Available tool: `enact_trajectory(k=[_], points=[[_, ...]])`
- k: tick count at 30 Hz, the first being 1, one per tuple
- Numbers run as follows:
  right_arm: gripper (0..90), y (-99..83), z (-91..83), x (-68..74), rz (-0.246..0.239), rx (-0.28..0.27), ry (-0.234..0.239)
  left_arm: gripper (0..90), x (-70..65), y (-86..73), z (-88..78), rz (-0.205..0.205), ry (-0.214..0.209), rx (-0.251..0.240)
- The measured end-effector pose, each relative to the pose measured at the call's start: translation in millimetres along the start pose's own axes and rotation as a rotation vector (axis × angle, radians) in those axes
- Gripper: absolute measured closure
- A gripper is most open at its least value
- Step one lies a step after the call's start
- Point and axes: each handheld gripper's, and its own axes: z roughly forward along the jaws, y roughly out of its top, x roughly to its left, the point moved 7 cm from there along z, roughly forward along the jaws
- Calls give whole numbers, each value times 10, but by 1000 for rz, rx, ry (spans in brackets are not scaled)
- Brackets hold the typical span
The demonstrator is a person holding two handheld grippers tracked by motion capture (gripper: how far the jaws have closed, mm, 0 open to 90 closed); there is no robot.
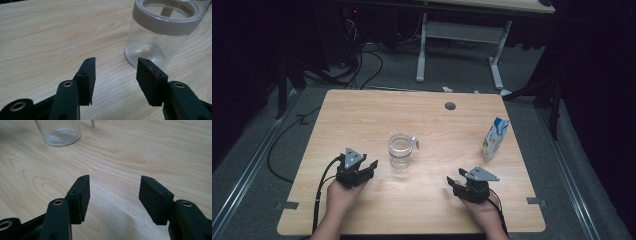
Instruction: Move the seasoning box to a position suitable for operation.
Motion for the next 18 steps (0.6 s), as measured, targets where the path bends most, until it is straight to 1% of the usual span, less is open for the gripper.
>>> enact_trajectory(k=[2,3,7,8,11,15,17,18], points=[[423,0,2,1,0,-1,-1,511,-2,13,17,0,3,3],[422,-2,3,2,-2,1,-1,511,-6,40,45,10,9,3],[421,-7,7,5,0,4,-1,511,-8,87,81,11,12,-2],[421,-6,7,6,-1,4,-1,514,-8,119,97,9,10,-16],[421,-5,6,5,-2,3,-1,517,-4,147,123,18,18,-7],[420,-5,6,5,-2,4,-1,517,-1,191,146,26,23,-9],[420,-3,4,8,-3,2,1,531,7,228,153,20,18,-27],[420,-3,4,9,-2,3,1,542,20,246,158,7,12,-35]])
